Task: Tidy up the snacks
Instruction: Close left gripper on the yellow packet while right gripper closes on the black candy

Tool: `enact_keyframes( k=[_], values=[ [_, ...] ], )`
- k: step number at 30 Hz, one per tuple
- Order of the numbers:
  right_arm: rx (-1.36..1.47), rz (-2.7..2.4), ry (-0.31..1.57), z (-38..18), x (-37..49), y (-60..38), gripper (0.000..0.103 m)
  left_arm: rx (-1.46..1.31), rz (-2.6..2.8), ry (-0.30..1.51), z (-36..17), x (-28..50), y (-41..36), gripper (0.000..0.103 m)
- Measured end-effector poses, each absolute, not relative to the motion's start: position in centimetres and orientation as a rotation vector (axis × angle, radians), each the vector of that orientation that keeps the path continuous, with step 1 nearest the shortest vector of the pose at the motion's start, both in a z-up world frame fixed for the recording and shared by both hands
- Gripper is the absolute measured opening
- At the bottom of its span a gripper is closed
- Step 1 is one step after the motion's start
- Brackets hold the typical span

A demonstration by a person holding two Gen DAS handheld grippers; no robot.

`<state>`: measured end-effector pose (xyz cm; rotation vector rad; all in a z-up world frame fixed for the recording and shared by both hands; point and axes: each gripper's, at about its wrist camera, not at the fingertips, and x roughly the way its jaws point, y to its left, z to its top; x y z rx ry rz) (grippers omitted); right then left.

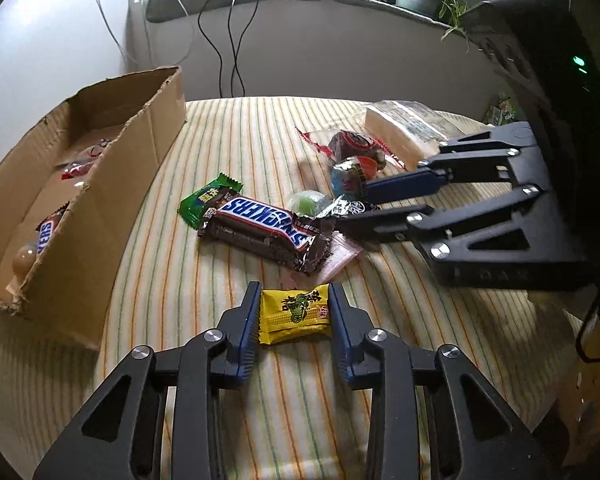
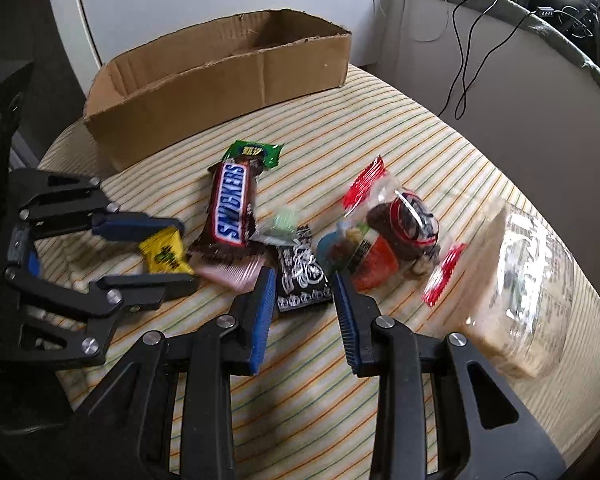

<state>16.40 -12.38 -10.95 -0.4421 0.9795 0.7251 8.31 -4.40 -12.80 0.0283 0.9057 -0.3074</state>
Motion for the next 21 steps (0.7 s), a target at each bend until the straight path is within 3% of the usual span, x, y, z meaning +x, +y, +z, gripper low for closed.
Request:
enact_keyframes(
  k=[21],
  values=[
    [-0.399,0.678,0.929,-8.2,13.9,-13.4,0.027,-0.056,-0.297,0.826,-9.5,6.1,-1.9,0.03]
  ],
)
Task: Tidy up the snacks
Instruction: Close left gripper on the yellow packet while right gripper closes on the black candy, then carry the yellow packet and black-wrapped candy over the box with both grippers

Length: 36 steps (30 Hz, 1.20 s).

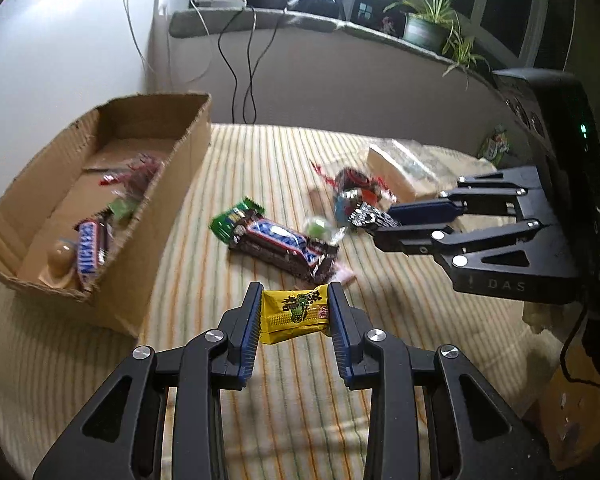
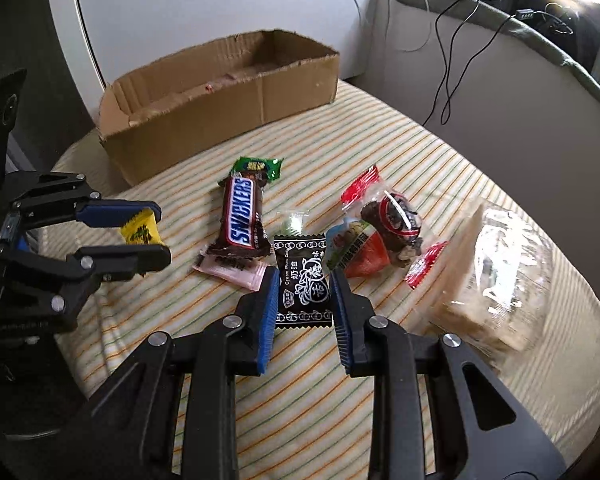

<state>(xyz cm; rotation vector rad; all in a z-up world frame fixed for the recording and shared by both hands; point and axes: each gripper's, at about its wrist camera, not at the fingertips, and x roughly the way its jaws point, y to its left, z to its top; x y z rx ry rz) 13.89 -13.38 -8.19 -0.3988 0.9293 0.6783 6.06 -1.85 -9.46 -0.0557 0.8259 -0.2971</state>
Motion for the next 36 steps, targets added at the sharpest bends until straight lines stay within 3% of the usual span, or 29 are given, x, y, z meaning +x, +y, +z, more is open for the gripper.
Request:
enact_keyframes(
  k=[13,36],
  values=[
    [-0.374,0.706,0.837,-4.1,14.0,-10.3,0.027,-0.083,-0.216,0.724,-6.4,6.5,3.4,0.03],
    [-0.382,0.811,0.793,-3.6,15.9,-0.8,0.027,-0.131,-0.007,0.693,-6.7,10.2,12.7,0.03]
  ],
)
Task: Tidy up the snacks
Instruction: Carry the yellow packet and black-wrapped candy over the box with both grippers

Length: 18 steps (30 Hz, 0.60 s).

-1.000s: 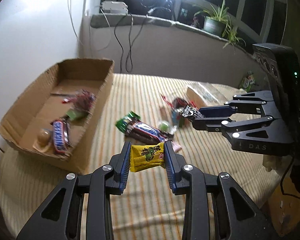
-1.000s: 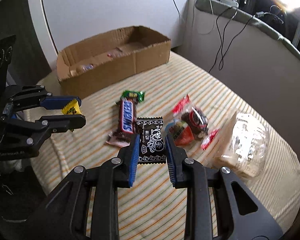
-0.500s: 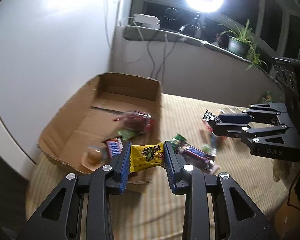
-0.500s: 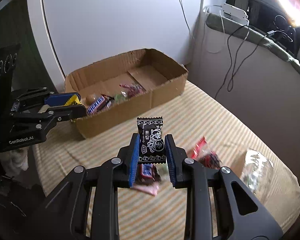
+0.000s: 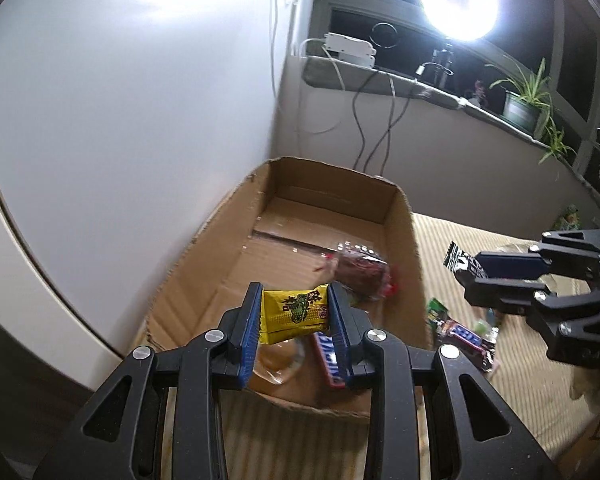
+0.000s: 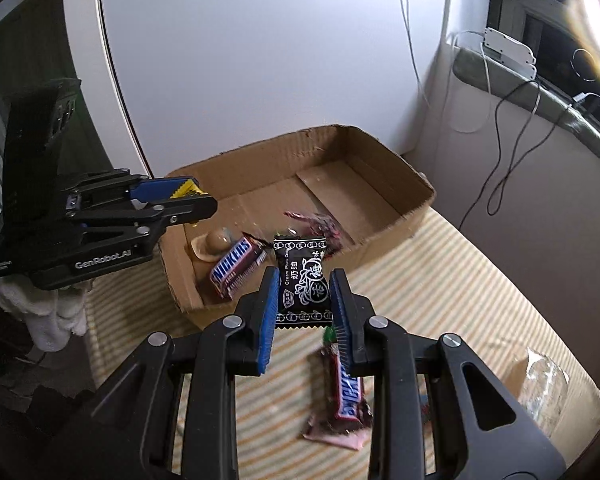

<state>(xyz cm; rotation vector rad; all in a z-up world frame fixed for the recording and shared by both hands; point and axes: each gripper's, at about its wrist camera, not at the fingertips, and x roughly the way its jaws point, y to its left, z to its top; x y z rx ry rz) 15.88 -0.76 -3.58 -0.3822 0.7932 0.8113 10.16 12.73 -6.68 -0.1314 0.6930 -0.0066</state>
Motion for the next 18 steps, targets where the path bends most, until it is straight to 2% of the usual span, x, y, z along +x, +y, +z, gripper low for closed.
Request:
enact_keyframes(
  k=[18],
  values=[
    [-0.432,0.843,0.823,-5.8,17.3,4.2,0.027,-0.128,0.014,0.711,-7.2,11.6,13.7,0.032]
  ],
)
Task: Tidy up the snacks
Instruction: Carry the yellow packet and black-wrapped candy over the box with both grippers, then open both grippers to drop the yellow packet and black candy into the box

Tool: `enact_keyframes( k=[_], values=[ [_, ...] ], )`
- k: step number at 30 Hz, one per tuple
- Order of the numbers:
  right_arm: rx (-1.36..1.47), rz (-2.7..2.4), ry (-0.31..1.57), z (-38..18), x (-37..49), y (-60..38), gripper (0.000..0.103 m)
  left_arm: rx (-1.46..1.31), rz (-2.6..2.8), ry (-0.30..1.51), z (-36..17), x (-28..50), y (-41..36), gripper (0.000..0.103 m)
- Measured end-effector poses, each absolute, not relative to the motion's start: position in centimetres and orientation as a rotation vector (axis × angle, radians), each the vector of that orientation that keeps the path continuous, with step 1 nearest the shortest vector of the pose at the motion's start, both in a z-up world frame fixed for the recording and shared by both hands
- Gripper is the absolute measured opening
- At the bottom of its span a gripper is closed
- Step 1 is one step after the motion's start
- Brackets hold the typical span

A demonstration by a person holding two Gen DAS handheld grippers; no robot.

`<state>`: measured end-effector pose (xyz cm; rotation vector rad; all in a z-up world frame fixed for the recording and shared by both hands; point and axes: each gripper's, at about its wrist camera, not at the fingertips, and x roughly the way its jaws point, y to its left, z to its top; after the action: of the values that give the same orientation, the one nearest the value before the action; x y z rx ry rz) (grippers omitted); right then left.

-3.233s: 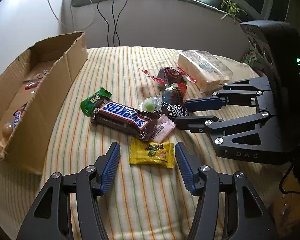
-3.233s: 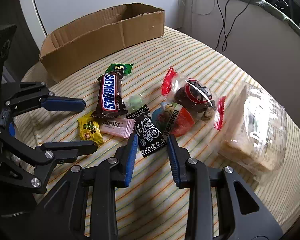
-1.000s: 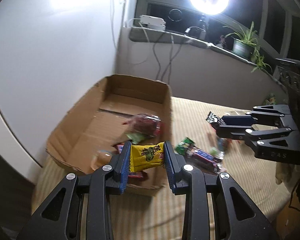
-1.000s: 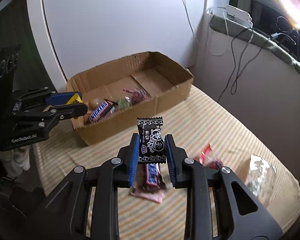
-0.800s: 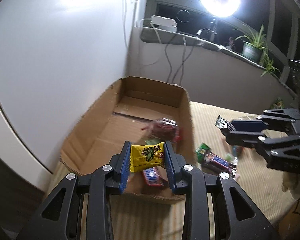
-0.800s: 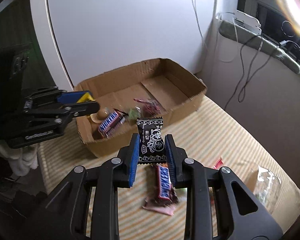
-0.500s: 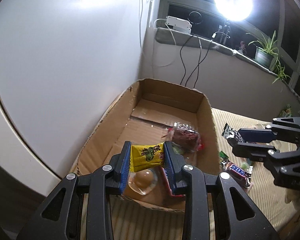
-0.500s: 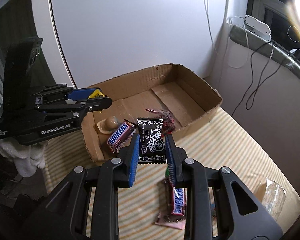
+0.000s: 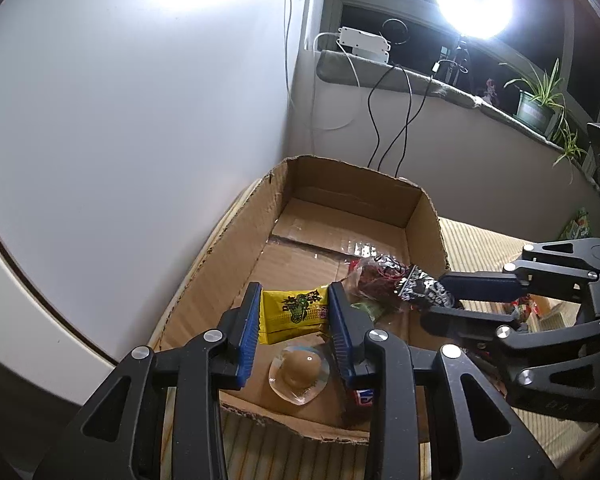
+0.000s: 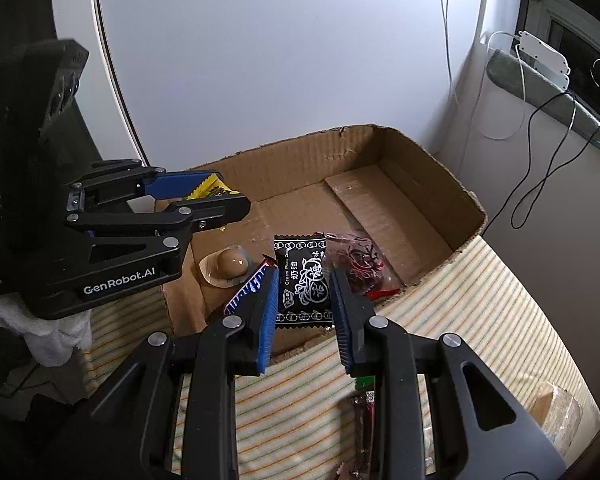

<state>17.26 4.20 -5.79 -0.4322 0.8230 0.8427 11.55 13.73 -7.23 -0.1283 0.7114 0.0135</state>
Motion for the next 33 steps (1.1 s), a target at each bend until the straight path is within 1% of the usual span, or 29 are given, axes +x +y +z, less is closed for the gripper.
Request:
enact_keyframes(
  k=[2,3,4,5,7,8,10,11,15,17,20,23,33],
  values=[
    [-0.434,0.844,0.826,-6.0,17.3,4.4,0.027,-0.131,0.017,0.711,-7.2,11.6,13.8,0.033],
    [-0.437,0.844,0.825,-6.0,17.4,4.5,0.027,-0.133,0.021,0.711,-7.2,11.6,13.9,0.036],
    [-0.441,0.842,0.822,-5.9,17.3,4.5,0.027,-0.136,0.026,0.713,-7.2,11.7,14.0,0.042],
    [-0.448,0.843,0.82,-6.0,17.3,4.6,0.027,-0.138,0.026,0.713,-7.2,11.8,14.0,0.045],
    [-0.457,0.845,0.82,-6.1,17.2,4.7,0.028,-0.139,0.029,0.711,-7.2,11.8,14.1,0.055],
    [-0.459,0.843,0.819,-6.1,17.2,4.7,0.031,-0.138,0.03,0.71,-7.1,11.7,14.0,0.056],
    [-0.461,0.835,0.809,-6.0,17.1,4.7,0.053,-0.136,0.032,0.706,-7.0,11.7,14.0,0.056],
    [-0.457,0.829,0.801,-5.9,17.0,4.5,0.06,-0.137,0.033,0.704,-7.0,11.7,14.0,0.056],
    [-0.442,0.824,0.79,-5.3,16.8,3.7,0.064,-0.139,0.036,0.699,-6.8,11.5,14.0,0.056],
    [-0.441,0.813,0.782,-5.0,16.6,3.3,0.071,-0.143,0.036,0.697,-6.6,11.4,14.0,0.056],
    [-0.424,0.799,0.774,-4.4,16.3,2.2,0.078,-0.145,0.033,0.695,-6.4,11.2,13.8,0.056],
    [-0.393,0.782,0.772,-3.8,16.3,0.7,0.082,-0.145,0.027,0.689,-6.1,10.7,13.5,0.056],
    [-0.254,0.726,0.81,-3.3,16.3,-6.4,0.083,-0.14,-0.033,0.664,-4.9,9.4,10.8,0.056]
  ],
)
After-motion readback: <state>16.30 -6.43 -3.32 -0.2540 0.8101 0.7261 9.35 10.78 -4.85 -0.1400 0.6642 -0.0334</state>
